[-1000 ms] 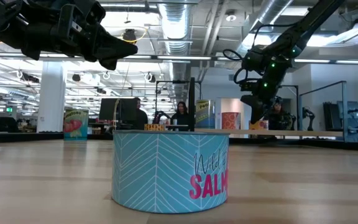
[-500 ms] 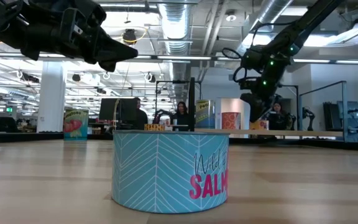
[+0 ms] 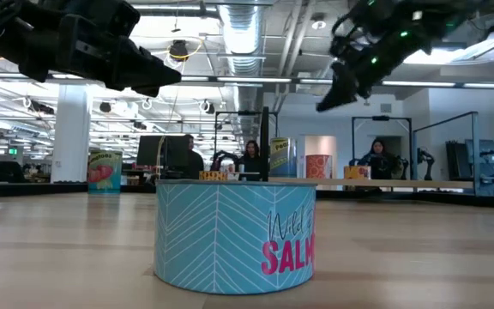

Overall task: Pick and place cans onto a shelf
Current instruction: Put the top bottom canned tomatoes on the shelf

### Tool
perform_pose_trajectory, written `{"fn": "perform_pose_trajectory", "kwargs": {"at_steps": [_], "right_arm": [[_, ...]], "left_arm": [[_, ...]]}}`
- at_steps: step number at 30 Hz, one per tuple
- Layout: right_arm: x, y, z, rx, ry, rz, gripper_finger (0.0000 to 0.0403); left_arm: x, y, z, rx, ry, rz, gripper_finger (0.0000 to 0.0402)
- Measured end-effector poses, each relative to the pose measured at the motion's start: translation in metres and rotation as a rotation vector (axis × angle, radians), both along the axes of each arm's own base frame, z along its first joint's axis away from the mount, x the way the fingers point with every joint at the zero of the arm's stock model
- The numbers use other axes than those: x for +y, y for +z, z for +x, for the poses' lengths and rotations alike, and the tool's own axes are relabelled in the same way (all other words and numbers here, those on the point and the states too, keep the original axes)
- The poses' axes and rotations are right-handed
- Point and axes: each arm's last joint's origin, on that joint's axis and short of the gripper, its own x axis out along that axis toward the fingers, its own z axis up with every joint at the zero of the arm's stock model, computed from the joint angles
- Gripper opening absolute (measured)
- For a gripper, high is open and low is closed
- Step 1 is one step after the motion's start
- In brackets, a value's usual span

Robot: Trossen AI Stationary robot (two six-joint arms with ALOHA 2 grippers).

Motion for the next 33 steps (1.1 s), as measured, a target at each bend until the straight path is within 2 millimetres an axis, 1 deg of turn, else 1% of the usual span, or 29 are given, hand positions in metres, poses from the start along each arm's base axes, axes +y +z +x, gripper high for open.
{"fn": "perform_pose_trajectory", "kwargs": {"at_steps": [4,7,9,12,15,17,21,25,27,33], "right_arm": [[0.046,-0.009,0.000,-0.162,0.173,0.005,0.0005],[0.084,-0.015,-0.001,-0.261,0.328,0.022,0.0009],[0.109,-0.019,-0.001,-0.267,0.415,0.039,0.0008],[0.143,-0.022,-0.002,-0.272,0.482,0.064,0.0004],[0.172,-0.026,-0.004,-0.261,0.537,0.074,0.0008],[0.189,-0.029,-0.008,-0.254,0.546,0.077,0.0011],[0.213,-0.034,-0.018,-0.221,0.532,0.102,0.0005],[0.227,-0.028,-0.025,-0.145,0.492,0.185,0.0005],[0.233,-0.022,-0.028,-0.109,0.474,0.218,0.0004],[0.258,-0.012,-0.031,0.038,0.402,0.346,0.0004]], "left_arm": [[-0.002,-0.003,-0.001,0.032,-0.011,-0.001,0.0002],[-0.002,-0.004,-0.001,0.048,-0.008,0.000,0.0002],[-0.002,-0.005,-0.001,0.052,-0.001,0.001,0.0002],[-0.002,-0.005,-0.001,0.050,0.000,0.002,0.0002],[-0.002,-0.005,-0.001,0.050,0.001,0.002,0.0002],[-0.002,-0.005,-0.001,0.050,0.001,0.002,0.0002],[-0.002,-0.005,-0.001,0.050,0.001,0.002,0.0002],[-0.002,-0.005,-0.001,0.050,0.002,0.002,0.0002],[-0.002,-0.005,-0.001,0.051,0.001,-0.008,0.0002],[-0.002,-0.005,-0.001,0.054,-0.005,-0.019,0.0002]]}}
